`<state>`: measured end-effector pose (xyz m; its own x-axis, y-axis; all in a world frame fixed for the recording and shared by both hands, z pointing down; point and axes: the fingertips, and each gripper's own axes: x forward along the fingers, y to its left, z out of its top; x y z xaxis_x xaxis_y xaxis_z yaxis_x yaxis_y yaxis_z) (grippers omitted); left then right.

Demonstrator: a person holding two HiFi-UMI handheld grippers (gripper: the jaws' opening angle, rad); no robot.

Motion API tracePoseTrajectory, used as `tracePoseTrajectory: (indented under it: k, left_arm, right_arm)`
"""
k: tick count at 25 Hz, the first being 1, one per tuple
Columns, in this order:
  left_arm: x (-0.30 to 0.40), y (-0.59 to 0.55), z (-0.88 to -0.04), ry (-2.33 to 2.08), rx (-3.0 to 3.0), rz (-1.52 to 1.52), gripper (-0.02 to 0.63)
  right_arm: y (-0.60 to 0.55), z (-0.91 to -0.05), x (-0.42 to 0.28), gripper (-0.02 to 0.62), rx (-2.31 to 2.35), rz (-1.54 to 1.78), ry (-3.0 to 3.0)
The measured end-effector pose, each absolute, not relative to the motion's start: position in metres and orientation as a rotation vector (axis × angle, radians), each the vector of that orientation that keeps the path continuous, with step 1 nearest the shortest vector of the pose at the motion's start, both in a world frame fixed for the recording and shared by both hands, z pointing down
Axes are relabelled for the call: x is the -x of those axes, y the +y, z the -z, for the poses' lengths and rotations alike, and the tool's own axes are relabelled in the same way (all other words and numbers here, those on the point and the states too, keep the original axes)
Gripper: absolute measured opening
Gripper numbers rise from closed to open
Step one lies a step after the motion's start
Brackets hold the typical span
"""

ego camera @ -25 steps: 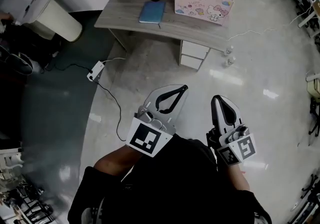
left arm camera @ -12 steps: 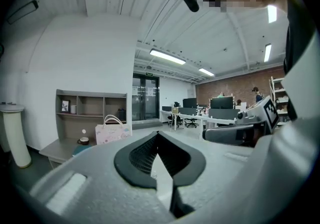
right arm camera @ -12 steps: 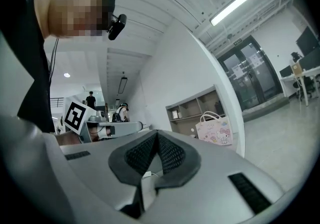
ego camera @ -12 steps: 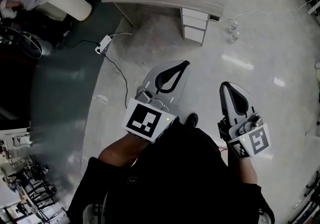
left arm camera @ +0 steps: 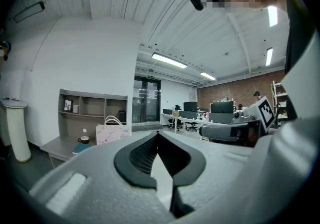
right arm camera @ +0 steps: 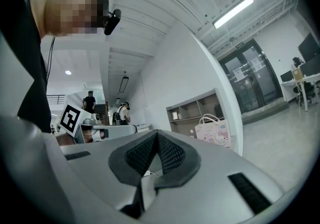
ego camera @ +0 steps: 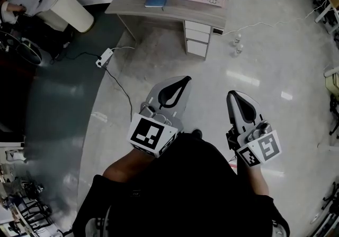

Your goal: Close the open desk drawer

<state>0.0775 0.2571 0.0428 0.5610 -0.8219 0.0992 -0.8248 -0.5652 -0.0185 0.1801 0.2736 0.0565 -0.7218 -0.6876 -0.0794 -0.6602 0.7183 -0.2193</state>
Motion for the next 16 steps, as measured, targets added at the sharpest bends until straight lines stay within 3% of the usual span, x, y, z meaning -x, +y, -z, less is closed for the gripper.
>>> tracePoseTrajectory:
  k: [16]
  left_arm:
    - [-0.029,0.233,-0.041,-1.489,-2.734,-0.138,0.006]
  right_arm:
    - [0.250,-0.058,-0.131,0.011,1.066,0.256,2.803]
